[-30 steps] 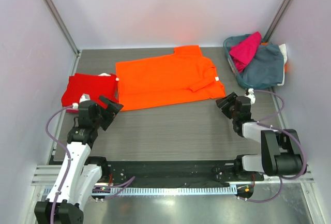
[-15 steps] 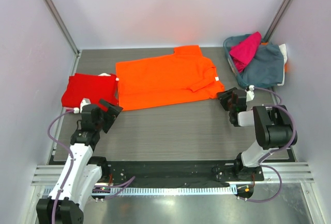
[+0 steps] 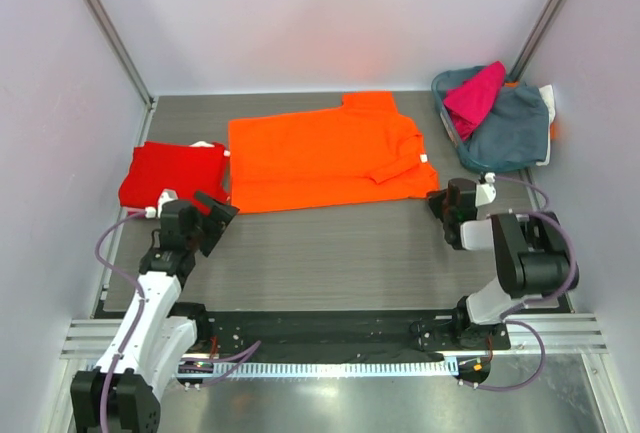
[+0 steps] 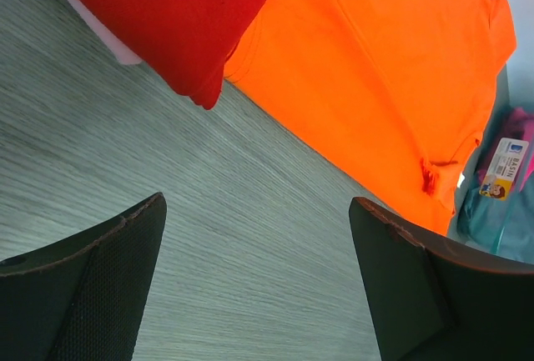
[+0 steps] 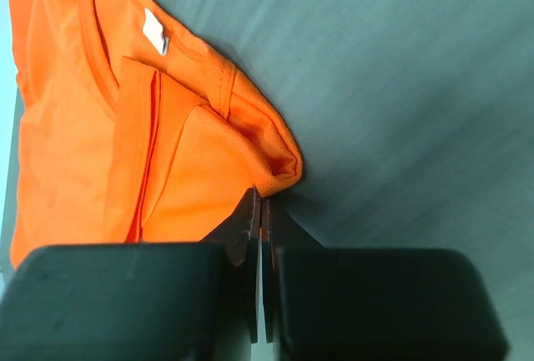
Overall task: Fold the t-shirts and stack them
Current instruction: Fold the tshirt
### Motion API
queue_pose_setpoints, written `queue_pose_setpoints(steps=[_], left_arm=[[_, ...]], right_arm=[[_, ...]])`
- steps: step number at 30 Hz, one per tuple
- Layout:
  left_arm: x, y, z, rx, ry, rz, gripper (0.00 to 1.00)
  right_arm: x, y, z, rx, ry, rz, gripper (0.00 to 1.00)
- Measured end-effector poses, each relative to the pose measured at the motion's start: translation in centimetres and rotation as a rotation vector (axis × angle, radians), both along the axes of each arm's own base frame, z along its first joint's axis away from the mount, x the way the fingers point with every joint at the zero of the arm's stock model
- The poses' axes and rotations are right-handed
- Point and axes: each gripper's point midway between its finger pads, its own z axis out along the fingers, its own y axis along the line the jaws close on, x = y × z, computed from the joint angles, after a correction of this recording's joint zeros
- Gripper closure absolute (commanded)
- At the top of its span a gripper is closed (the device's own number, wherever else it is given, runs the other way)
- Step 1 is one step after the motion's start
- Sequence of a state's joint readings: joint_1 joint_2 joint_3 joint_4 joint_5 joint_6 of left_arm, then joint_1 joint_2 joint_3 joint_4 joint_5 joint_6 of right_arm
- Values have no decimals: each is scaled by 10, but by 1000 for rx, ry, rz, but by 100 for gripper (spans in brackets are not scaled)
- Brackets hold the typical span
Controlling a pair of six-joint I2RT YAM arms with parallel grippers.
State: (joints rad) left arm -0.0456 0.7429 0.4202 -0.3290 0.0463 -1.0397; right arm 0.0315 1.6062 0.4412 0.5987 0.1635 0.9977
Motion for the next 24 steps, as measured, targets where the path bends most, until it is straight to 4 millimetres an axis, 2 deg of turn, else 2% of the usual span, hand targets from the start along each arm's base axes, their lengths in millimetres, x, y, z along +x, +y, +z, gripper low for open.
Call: queue_pose_setpoints(steps=[5,10,12,20,24], left_arm=[[3,-1,-7,-1,15,-8,9],[1,-3,-23,-11,32,-15,11],[0,-3,-28,-11,35,-14,12],[11,-5,-40,-18,33,-12,15],[19,-5,-48,-18,43,-3,16]], right_arm=[[-46,-6,11,-11,12,-23,99],[-68,-12,37,-12,-13,-57,99],[-76,-15,40,-10,-8,-81,99],[-119,-19,11,-12,53,-106,99],[-121,-20,10,-28,53,-93,99]])
